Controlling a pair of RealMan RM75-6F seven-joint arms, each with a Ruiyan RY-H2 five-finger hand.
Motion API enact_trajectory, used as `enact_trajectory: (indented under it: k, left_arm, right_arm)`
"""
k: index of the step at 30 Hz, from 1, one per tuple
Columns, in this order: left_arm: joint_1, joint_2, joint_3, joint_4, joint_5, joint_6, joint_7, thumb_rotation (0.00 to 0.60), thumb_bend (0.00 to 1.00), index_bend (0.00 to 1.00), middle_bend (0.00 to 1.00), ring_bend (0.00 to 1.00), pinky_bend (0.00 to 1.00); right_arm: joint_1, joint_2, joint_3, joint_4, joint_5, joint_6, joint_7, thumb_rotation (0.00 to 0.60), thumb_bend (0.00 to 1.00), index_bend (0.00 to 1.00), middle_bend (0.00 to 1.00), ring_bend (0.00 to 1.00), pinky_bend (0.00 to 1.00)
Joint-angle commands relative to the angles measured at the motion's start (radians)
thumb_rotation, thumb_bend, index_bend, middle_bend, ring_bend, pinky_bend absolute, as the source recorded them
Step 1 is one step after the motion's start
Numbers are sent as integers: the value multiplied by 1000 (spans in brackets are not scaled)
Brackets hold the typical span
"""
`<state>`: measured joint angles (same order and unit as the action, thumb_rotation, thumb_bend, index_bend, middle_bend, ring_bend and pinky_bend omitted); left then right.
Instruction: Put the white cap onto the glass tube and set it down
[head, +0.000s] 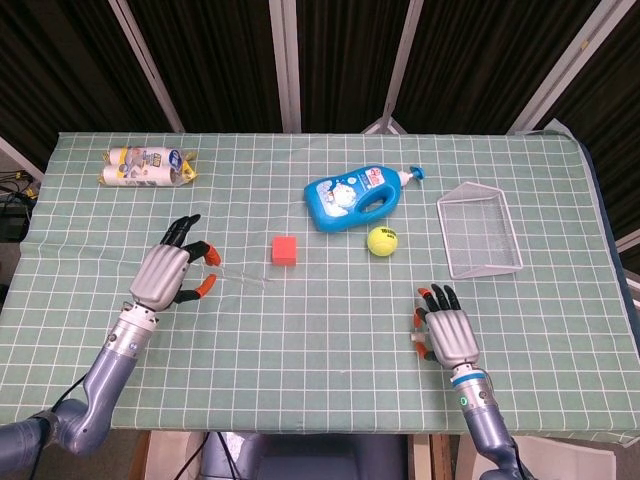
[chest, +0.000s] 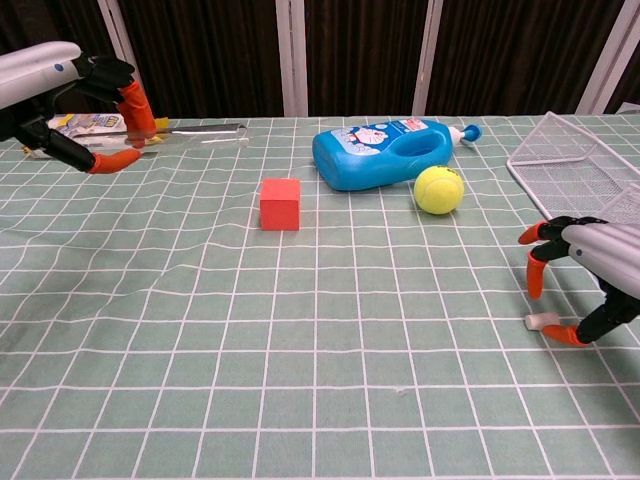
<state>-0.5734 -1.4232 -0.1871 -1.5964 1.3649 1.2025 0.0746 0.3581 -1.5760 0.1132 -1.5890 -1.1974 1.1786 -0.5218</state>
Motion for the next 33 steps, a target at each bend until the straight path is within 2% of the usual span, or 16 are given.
enact_trajectory:
  k: [1,8,20,33]
  left_arm:
    - [0,2,-1,-1,-1,0,0,600,620,545,493,47,0]
    - [2,6,-1,-2,-4,-1,-1,600,619,545,494,47,0]
    - [4,9,0,2,-2,2,-9,600,620,545,494,47,0]
    - [2,5,1,7,0,0,-10,600,620,545,494,47,0]
  right_arm:
    - [2,-1,0,-1,13,-1,-8,600,284,516,160,21,0]
    - [8,-4,-3,-2,46,-5,-34,600,284,516,160,21,0]
    - [13,-8,-9,3,63,1,-41,600,369,516,160,21,0]
    - [19,-9,-14,8,86,4,-54,600,371,516,160,21,0]
